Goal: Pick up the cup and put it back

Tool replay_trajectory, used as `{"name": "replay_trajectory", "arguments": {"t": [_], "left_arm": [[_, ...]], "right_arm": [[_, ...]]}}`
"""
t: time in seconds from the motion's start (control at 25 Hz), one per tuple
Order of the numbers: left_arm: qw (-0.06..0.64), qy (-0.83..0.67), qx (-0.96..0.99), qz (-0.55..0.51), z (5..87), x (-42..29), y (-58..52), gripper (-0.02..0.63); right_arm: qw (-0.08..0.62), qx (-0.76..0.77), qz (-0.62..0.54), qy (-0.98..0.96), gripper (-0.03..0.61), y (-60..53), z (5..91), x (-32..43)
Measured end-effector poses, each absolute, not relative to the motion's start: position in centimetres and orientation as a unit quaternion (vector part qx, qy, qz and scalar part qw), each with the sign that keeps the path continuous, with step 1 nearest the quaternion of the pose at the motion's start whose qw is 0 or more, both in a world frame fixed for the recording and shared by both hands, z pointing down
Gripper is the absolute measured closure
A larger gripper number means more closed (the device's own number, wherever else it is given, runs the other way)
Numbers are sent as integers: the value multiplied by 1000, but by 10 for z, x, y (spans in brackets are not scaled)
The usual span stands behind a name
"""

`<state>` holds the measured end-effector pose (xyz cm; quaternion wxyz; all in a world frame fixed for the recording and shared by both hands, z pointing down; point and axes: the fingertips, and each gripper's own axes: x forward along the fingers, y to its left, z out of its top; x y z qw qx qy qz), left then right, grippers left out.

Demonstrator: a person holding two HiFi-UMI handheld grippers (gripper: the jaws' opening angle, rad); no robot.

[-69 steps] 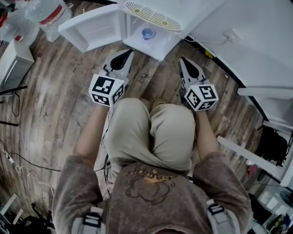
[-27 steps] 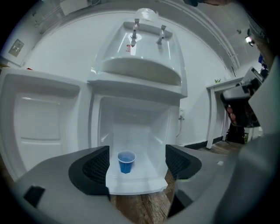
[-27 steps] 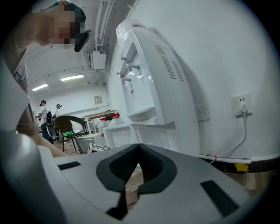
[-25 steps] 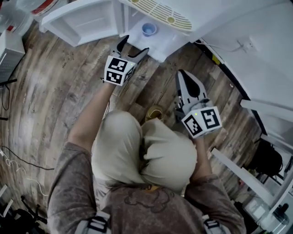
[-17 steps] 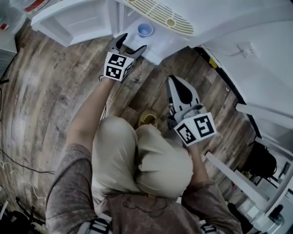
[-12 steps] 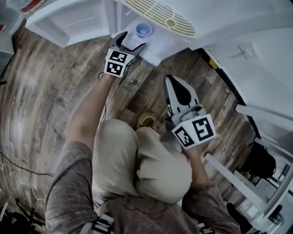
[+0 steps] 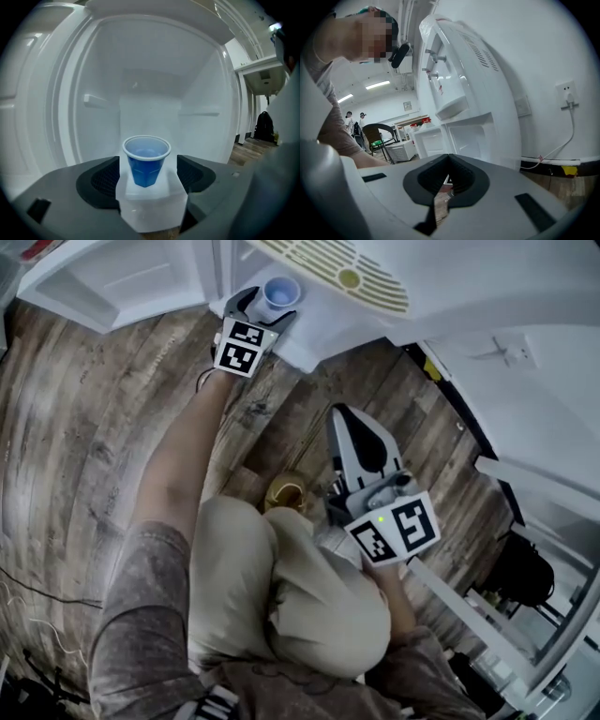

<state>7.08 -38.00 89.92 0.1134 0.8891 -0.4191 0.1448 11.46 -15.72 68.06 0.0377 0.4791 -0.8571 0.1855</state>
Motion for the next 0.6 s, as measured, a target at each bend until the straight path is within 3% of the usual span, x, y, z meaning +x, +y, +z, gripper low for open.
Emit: {"name": "replay_trajectory", "arguments": {"t": [0.6], "left_arm": [[119,-423,886,145,894,89,-404,302]], "right_arm": [[34,484,198,-851,577,-164,687,128]]}}
